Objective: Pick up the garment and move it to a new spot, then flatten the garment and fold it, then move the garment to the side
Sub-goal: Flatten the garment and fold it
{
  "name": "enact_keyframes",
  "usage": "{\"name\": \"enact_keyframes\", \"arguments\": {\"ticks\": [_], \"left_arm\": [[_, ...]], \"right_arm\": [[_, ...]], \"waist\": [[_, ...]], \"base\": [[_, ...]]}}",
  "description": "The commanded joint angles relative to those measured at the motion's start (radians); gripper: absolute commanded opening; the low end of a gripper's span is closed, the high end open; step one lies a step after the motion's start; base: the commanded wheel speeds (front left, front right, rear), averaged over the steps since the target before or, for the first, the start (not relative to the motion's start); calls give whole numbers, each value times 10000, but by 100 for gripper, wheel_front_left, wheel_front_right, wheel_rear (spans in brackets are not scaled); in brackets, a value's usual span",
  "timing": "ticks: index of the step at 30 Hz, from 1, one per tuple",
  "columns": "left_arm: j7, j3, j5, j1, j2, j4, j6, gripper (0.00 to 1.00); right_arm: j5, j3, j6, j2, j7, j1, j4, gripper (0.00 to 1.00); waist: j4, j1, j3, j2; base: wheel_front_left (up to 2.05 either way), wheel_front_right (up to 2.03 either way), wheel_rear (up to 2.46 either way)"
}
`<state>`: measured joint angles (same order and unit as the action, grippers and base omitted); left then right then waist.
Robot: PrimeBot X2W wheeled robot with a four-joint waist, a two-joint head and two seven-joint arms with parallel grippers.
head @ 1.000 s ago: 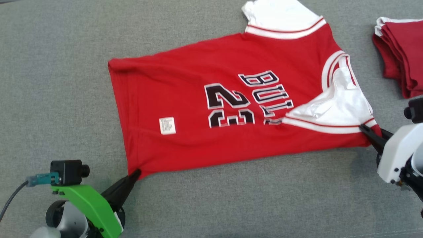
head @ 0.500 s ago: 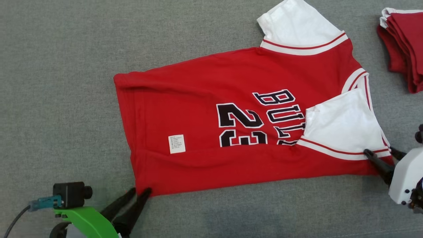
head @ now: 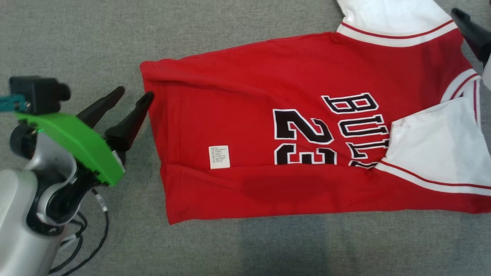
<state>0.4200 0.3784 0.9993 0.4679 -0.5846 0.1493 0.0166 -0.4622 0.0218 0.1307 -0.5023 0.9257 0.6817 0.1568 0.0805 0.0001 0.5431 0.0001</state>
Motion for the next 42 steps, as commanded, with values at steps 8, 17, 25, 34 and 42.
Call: {"name": "enact_keyframes", "arguments": {"ticks": [8,17,25,34,42], "left_arm": [[298,971,-366,2293,1201,-1956,-776,100],[193,1497,-480,3099,1789,-2927,-1164,100],[-223,1704,-246,3238,1754,-3060,-1405,0],[-1025,1496,-51,2717,1284,-2887,-1479,0],[-1736,1249,157,1379,758,-1986,-1446,0]], "right_arm": [[1615,-584,-2,692,-686,2600,-3097,100],[2180,-1001,0,1051,-1433,3498,-4887,100],[1245,-1760,1,1136,-2787,3721,-5435,0],[-135,-1750,0,825,-4553,3495,-4994,0],[-1311,-1446,0,184,-5063,1072,-2836,0]], "waist": [[1270,-1,1128,-1],[1277,-1,1521,-1],[995,-1,1294,-1],[386,-1,337,-1],[-294,-1,-464,-1]], "base": [[0,0,0],[0,0,0],[0,0,0],[0,0,0],[0,0,0]]}}
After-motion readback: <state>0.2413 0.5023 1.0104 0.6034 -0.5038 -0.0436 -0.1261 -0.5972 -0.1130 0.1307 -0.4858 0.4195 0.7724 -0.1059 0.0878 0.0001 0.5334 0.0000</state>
